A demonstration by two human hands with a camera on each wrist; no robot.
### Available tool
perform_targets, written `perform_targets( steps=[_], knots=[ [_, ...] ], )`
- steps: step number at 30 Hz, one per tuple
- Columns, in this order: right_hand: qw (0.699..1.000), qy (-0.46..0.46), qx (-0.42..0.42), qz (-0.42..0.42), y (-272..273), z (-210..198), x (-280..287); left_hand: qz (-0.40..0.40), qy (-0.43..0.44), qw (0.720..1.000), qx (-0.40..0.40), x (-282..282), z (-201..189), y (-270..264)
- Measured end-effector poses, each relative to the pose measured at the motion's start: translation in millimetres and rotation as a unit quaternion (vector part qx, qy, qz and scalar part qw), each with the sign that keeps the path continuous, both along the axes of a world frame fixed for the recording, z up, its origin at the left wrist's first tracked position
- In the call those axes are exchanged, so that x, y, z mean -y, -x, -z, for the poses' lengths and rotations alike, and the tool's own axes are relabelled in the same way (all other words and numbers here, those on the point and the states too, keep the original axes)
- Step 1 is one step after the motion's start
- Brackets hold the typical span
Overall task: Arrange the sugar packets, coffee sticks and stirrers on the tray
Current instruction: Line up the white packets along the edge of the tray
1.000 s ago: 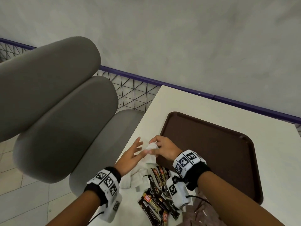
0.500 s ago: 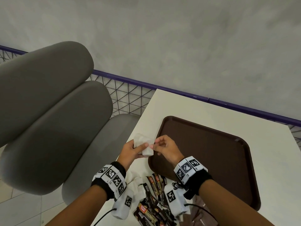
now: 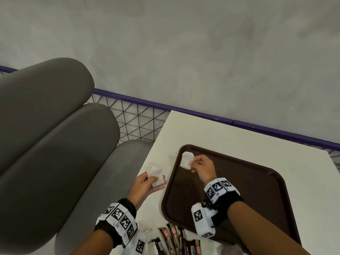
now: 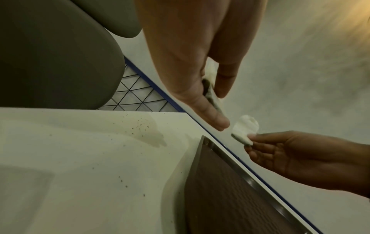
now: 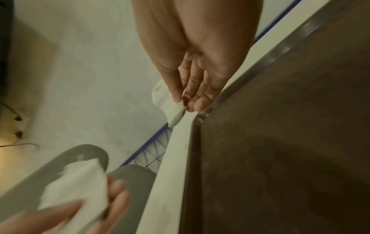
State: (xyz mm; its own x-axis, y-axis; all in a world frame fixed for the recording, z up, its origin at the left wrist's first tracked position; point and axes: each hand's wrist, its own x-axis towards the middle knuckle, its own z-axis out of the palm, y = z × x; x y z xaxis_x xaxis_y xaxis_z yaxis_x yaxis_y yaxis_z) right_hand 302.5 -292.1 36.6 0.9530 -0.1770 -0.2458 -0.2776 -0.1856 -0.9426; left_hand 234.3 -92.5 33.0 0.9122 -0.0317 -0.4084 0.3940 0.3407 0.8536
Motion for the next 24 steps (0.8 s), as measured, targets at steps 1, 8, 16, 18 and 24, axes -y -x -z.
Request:
perform_targets(
  steps=[1, 8, 16, 18, 24],
  knots=[
    [1.000, 0.016, -0.008, 0.015, -11.5, 4.1, 4.7, 0.001, -0.006, 1.000, 0.002, -1.0, 1.4, -2.5],
    [0.989, 0.096, -0.073, 0.088, -70.3, 33.2, 11.8, -0.005, -0.033, 0.999, 0.024, -14.1, 9.8, -12.2],
    [0.985, 0.115, -0.094, 0.086, -91.5, 52.3, -4.7, 0.011, -0.043, 0.999, 0.012, -26.7, 19.8, -19.8],
    [0.984, 0.120, -0.101, 0.089, -94.9, 55.2, -6.2, 0.016, -0.037, 0.999, 0.010, -28.5, 21.7, -20.3],
    [0.982, 0.122, -0.113, 0.091, -96.7, 59.9, -1.1, 0.009, -0.046, 0.999, 0.010, -26.5, 24.8, -16.9]
  ],
)
